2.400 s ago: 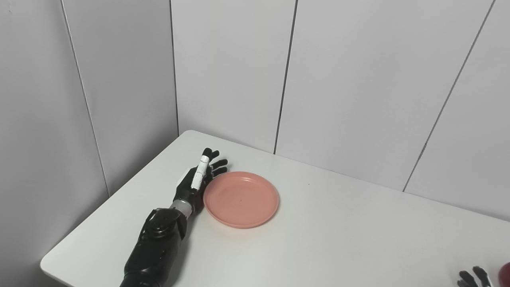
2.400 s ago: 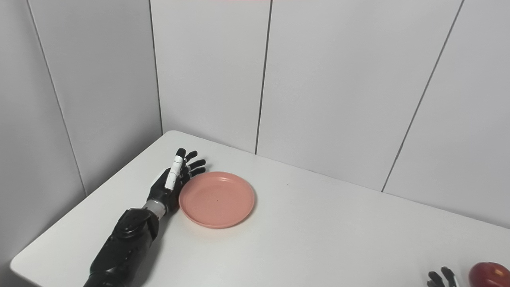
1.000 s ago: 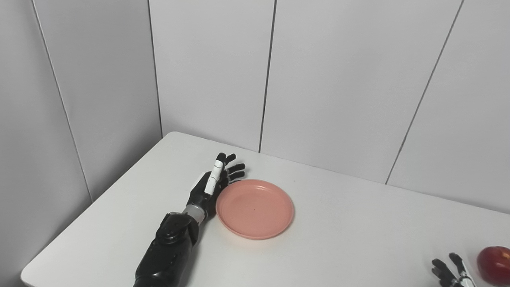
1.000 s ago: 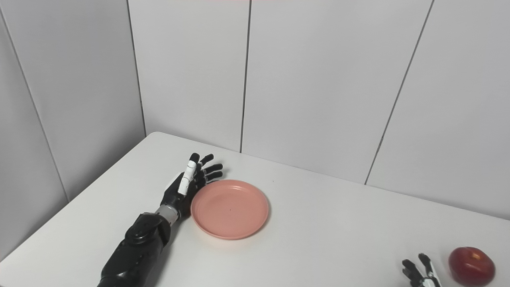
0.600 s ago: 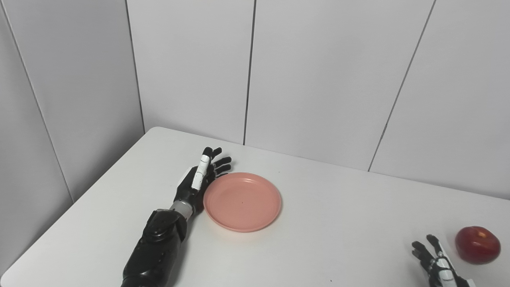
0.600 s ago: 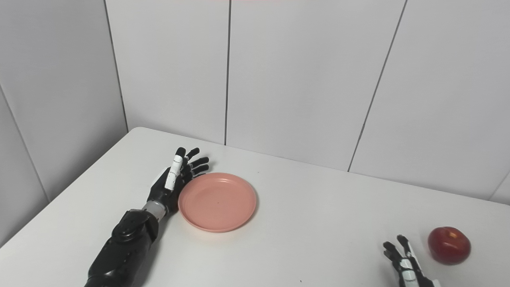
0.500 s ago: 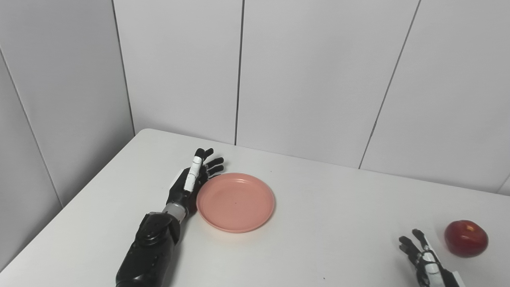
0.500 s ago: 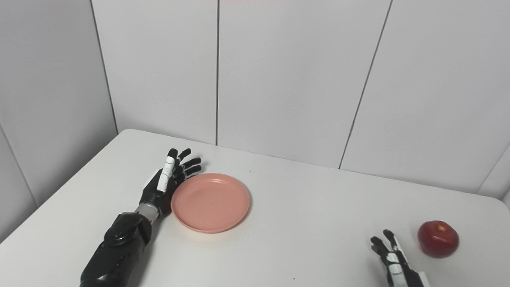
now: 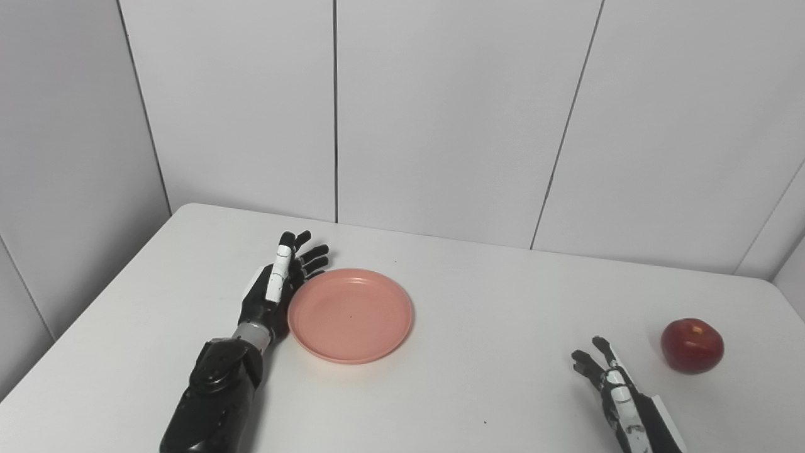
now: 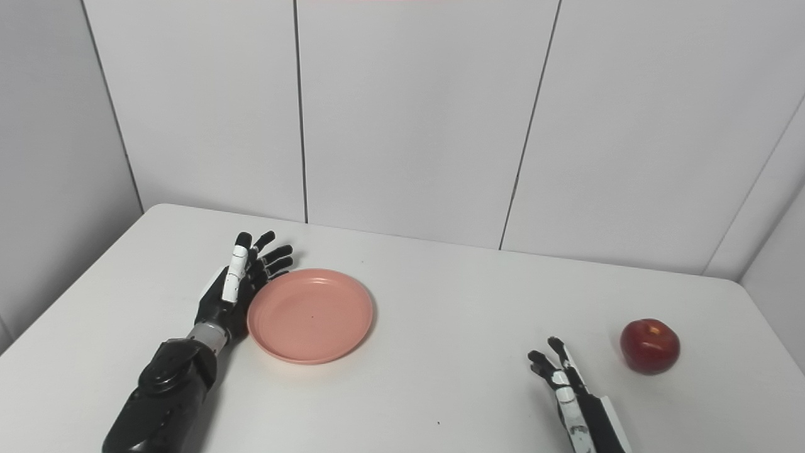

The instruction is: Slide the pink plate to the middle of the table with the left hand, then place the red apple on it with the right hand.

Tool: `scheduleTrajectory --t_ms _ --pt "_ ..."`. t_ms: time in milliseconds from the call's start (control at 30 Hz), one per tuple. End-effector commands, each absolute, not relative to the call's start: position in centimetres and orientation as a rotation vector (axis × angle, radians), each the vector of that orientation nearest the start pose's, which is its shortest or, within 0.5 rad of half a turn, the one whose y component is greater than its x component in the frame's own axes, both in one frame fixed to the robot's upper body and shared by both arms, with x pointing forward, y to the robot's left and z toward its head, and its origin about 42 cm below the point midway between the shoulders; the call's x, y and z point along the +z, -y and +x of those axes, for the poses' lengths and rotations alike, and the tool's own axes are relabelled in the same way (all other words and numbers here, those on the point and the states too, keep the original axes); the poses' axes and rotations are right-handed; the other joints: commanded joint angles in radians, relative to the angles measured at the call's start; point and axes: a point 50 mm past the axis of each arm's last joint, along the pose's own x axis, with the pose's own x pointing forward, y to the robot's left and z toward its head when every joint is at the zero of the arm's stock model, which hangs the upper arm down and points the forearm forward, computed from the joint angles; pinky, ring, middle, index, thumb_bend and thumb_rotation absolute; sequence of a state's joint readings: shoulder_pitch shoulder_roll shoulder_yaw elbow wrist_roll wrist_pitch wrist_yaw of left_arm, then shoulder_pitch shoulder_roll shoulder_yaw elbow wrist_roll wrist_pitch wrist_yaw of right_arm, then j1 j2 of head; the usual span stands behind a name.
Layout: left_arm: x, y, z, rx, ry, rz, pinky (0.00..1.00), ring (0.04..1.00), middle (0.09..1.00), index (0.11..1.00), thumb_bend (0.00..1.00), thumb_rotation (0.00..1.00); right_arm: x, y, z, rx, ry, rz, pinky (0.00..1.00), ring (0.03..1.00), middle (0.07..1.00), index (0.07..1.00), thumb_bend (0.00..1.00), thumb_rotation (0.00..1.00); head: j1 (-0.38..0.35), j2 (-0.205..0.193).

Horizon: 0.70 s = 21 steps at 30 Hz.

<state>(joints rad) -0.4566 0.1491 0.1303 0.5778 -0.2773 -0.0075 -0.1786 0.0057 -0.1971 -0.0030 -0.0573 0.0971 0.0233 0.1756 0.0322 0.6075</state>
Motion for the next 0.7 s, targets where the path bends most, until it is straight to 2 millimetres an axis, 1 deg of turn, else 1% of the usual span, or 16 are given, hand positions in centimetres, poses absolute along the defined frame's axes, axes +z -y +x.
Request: scheduleTrajectory --t_ms 0,333,500,567,667 --pt "8.2 -25.3 41.9 -0.103 -0.196 -0.209 0.86 0.852 0.828 0.931 0.85 0.92 12.2 25.9 28.4 0.198 0.029 -0.099 1.0 0.906 0.881 0.972 0.8 0.99 0.0 0.0" --pt "8.1 -24.0 41.3 -0.117 -0.194 -0.238 0.86 0.859 0.841 0.95 0.85 0.93 12.2 25.8 28.6 0.199 0.034 -0.101 1.0 0.894 0.877 0.972 0.81 0.98 -0.003 0.002" --pt "8.3 -22.6 41.0 -0.068 -0.212 -0.209 0.83 0.831 0.832 0.929 0.88 0.93 12.2 25.7 28.5 0.2 0.036 -0.1 1.0 0.895 0.875 0.971 0.81 0.98 -0.006 0.003" --pt "8.4 -21.9 40.8 -0.054 -0.216 -0.204 0.81 0.831 0.834 0.93 0.88 0.95 12.2 25.7 28.5 0.2 0.035 -0.099 1.0 0.892 0.874 0.972 0.81 0.98 -0.006 0.004" --pt "8.5 -21.2 40.6 -0.048 -0.219 -0.205 0.82 0.842 0.839 0.933 0.87 0.95 12.3 25.6 28.5 0.199 0.035 -0.095 1.0 0.89 0.873 0.969 0.81 0.97 -0.008 0.005"
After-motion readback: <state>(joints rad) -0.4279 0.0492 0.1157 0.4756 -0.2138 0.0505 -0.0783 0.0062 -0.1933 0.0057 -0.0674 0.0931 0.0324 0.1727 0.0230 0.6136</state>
